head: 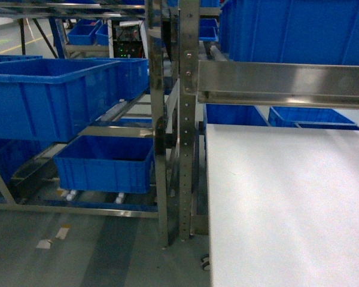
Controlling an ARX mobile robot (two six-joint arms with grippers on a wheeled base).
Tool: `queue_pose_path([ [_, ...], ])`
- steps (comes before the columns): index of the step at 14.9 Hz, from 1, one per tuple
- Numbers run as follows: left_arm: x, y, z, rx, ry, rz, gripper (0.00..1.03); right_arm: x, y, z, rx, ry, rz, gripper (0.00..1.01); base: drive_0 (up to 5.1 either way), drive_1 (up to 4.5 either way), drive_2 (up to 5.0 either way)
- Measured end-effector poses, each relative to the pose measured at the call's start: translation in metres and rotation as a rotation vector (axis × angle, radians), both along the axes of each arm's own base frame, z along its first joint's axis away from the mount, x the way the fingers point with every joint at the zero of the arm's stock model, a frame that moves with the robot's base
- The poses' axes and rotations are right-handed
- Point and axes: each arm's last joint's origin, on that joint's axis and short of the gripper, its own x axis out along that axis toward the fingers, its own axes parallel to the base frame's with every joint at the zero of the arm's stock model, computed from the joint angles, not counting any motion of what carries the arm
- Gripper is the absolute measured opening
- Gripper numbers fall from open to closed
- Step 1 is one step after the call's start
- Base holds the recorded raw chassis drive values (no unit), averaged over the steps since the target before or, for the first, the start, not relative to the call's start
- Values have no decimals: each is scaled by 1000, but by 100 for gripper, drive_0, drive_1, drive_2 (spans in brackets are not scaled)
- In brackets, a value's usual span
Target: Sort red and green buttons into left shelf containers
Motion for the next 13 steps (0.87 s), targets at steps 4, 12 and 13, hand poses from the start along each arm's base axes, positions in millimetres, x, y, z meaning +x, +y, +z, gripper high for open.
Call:
queue_pose_path([
  [4,0,0,0,0,2,-3,24,0,0,0,0,0,1,27,-513,226,226],
  [12,0,0,0,0,0,0,24,0,0,0,0,-2,0,27,-499,242,242],
  [13,0,0,0,0,0,0,24,0,0,0,0,-2,0,27,-499,242,242],
])
